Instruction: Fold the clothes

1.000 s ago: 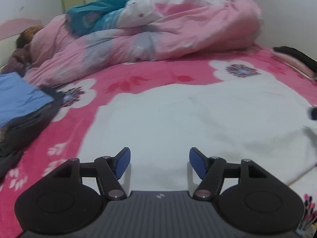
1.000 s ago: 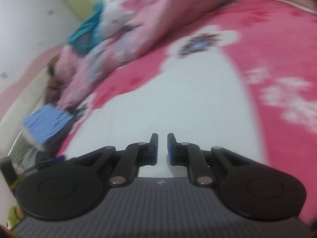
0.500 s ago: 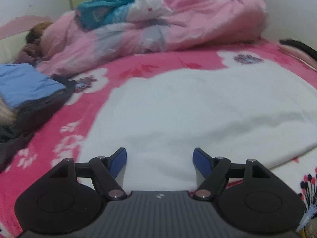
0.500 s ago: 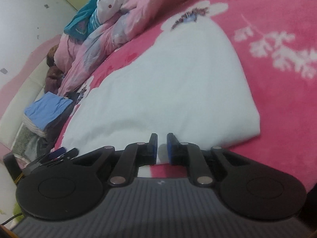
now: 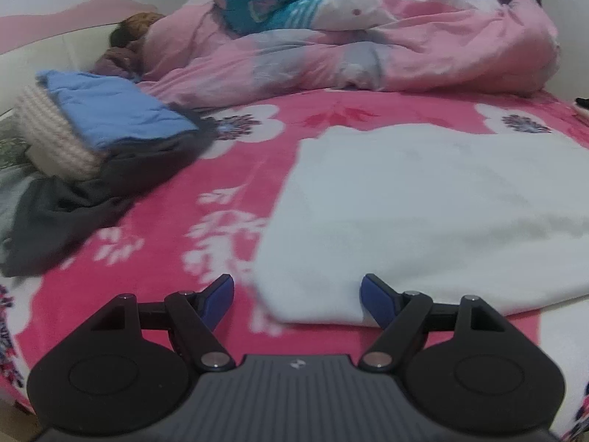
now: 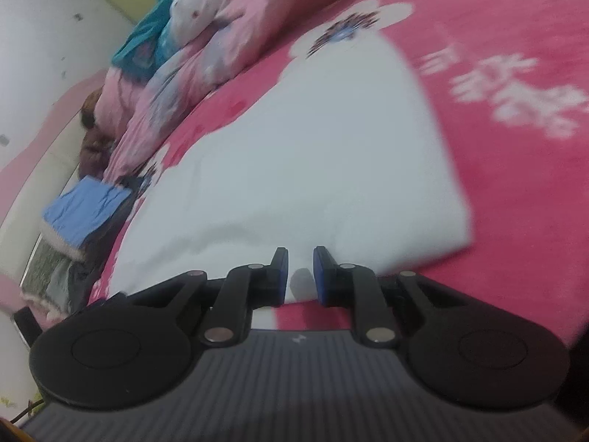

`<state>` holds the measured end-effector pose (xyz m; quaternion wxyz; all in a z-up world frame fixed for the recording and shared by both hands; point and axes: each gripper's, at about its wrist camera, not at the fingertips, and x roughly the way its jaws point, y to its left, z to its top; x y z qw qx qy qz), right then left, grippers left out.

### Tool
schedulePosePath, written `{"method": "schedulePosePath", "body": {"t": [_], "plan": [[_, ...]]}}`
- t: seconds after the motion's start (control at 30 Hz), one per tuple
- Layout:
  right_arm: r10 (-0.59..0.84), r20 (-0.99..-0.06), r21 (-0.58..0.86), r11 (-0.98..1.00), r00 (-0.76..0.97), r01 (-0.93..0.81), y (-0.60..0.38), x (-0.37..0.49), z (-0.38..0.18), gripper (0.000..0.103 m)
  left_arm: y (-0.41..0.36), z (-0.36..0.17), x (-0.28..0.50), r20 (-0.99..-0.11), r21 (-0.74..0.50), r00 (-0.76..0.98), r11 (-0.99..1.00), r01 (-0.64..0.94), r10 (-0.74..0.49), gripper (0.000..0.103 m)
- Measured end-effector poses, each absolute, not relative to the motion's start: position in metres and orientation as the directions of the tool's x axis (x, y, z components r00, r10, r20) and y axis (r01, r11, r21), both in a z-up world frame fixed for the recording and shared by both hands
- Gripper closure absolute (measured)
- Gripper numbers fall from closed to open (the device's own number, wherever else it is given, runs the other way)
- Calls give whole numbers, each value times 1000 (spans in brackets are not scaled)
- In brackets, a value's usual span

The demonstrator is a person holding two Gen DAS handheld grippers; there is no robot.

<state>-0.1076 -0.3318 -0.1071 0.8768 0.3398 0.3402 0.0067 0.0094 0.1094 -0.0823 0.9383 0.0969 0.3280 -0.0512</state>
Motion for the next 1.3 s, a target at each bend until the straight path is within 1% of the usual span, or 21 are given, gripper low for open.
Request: {"method": "schedulePosePath", "body": {"t": [0.13, 0.2, 0.33, 0.43, 0.6, 0.63, 0.7, 0.8, 0.9, 1.0, 1.1, 1.2, 1.3], "plan": [[192, -589, 566, 792, 785, 230, -333, -114, -94, 85, 117, -67, 6, -589, 174, 808, 978, 116, 9, 27], [195, -578, 565, 796, 793, 216, -331, -110, -89, 85, 118, -58, 5, -569, 174, 822, 979, 107, 12, 27], [196, -556, 560, 807, 808, 189, -326, -98, -84, 85, 109, -39, 5, -532, 147, 846, 981, 130, -32, 26], [195, -540, 553, 816, 819, 170, -323, -88, -80, 85, 90, -34, 11, -516, 109, 851, 979, 175, -94, 26], [163, -544, 551, 809, 823, 204, -331, -80, -89, 85, 53, -43, 29, -522, 70, 833, 965, 254, -182, 26], [141, -554, 539, 811, 820, 225, -336, -81, -92, 85, 47, -48, 34, -531, 64, 825, 962, 267, -194, 26], [52, -604, 471, 829, 795, 303, -346, -83, -99, 86, 36, -57, 42, -551, 52, 807, 957, 287, -212, 26], [33, -597, 494, 803, 801, 335, -367, -97, -98, 86, 26, -69, 49, -576, 48, 786, 950, 308, -226, 26], [-78, -625, 401, 822, 777, 405, -374, -104, -89, 83, 23, -77, 53, -598, 51, 769, 947, 316, -224, 26], [-64, -588, 440, 811, 806, 385, -381, -103, -82, 83, 23, -84, 56, -623, 55, 754, 949, 309, -210, 26], [-6, -549, 487, 811, 836, 325, -378, -89, -82, 83, 24, -86, 57, -626, 63, 754, 950, 305, -201, 25], [74, -544, 537, 796, 836, 279, -375, -73, -94, 83, 22, -87, 57, -631, 74, 752, 949, 306, -193, 24], [97, -553, 597, 739, 828, 312, -389, -72, -113, 86, 21, -88, 58, -636, 85, 749, 948, 306, -185, 22]]}}
